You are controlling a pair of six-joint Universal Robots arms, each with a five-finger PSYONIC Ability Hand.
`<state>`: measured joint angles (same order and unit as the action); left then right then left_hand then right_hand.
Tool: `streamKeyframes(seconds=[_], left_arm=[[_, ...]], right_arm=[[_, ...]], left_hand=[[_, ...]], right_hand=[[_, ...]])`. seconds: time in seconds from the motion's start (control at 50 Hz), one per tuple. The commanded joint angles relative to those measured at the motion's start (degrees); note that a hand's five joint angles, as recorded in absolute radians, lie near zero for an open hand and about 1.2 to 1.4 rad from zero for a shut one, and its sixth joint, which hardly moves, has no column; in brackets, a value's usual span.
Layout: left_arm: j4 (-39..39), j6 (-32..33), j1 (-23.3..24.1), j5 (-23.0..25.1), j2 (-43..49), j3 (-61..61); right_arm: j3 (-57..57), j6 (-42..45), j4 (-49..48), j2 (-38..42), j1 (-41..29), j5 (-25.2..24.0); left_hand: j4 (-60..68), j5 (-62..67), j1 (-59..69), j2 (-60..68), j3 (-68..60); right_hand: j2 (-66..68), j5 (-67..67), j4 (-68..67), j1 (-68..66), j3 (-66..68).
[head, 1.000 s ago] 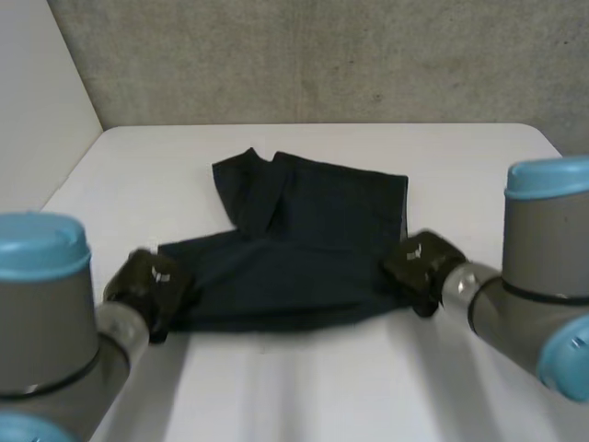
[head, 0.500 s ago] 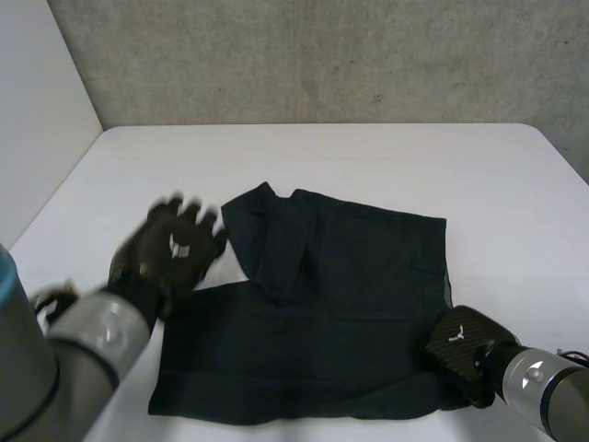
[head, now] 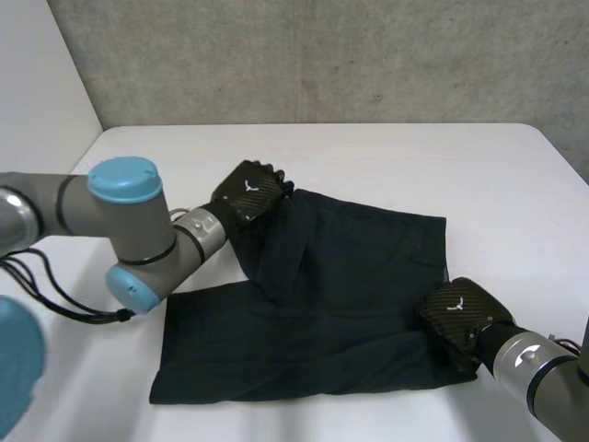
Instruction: Fold the shorts.
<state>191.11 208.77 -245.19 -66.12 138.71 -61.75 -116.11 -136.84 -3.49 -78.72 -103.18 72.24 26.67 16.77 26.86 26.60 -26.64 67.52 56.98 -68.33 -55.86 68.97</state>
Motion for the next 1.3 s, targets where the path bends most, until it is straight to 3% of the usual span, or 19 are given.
streamKeyframes(seconds=[0.02,0.16,0.32,0.62,0.64,0.68,0.76,0.88,1.08,1.24,1.3], left_arm=[[-8.9,-7.49,-0.46,2.13,7.71,12.08],[-11.9,-7.76,-0.38,2.22,9.56,14.82],[-13.31,-7.94,-0.11,1.26,9.48,15.87],[-15.15,-2.85,-0.38,-6.48,4.38,9.9],[-14.28,-2.75,-0.29,-6.92,4.03,9.37],[-12.96,-2.75,-0.29,-7.36,3.94,9.37],[-11.37,-5.12,-0.29,-7.36,4.82,11.21],[-14.44,-13.72,-0.03,-6.05,8.77,16.21],[-17.35,-14.27,0.59,-2.97,10.53,18.07],[-20.51,-14.18,1.12,-0.42,12.99,20.88],[-21.39,-14.18,1.21,-0.5,13.69,22.02]], right_arm=[[-0.35,-0.01,-0.2,0.23,0.08,0.01],[-0.26,-0.01,-0.29,0.23,0.17,0.01],[-0.34,-0.01,-0.29,0.23,0.17,0.1],[-0.87,-0.01,-0.99,0.23,0.08,0.1],[-0.96,-0.01,-0.99,0.23,0.08,0.18],[-1.05,-0.01,-0.99,0.23,0.08,0.18],[-1.14,-0.01,-1.08,0.23,0.08,0.27],[-1.22,-0.01,-1.08,0.05,0.17,0.36],[-1.22,0.08,-1.16,0.14,0.08,0.27],[-1.22,0.08,-1.16,0.14,0.26,0.27],[-1.22,0.08,-1.16,0.14,0.35,0.27]], left_hand=[[9.6,9.5,9.41,9.68,-9.64],[21.53,21.43,21.34,21.61,-21.57],[53.31,53.2,53.11,53.38,-53.34],[53.33,53.23,53.14,53.4,-53.36],[32.7,32.6,32.51,32.78,-32.73],[9.87,9.77,9.68,9.95,-9.91],[3.06,2.96,2.87,3.14,-3.09],[2.72,2.62,2.53,2.79,-2.75],[5.91,5.81,5.72,5.98,-5.94],[17.67,17.57,17.48,17.74,-17.7],[32.78,32.68,32.59,32.86,-32.82]], right_hand=[[12.48,13.02,-11.67,-24.14,11.03],[12.48,13.02,-11.67,-24.14,11.03],[12.48,13.02,-11.67,-24.14,11.03],[12.48,13.02,-11.67,-24.14,11.03],[12.48,13.02,-11.67,-24.14,11.03],[12.48,13.02,-11.67,-24.14,11.03],[12.48,13.02,-11.67,-24.14,11.03],[12.48,13.02,-11.67,-24.14,11.03],[12.48,13.02,-11.67,-24.14,11.03],[12.48,13.02,-11.67,-24.14,11.03],[12.48,13.02,-11.67,-24.14,11.03]])
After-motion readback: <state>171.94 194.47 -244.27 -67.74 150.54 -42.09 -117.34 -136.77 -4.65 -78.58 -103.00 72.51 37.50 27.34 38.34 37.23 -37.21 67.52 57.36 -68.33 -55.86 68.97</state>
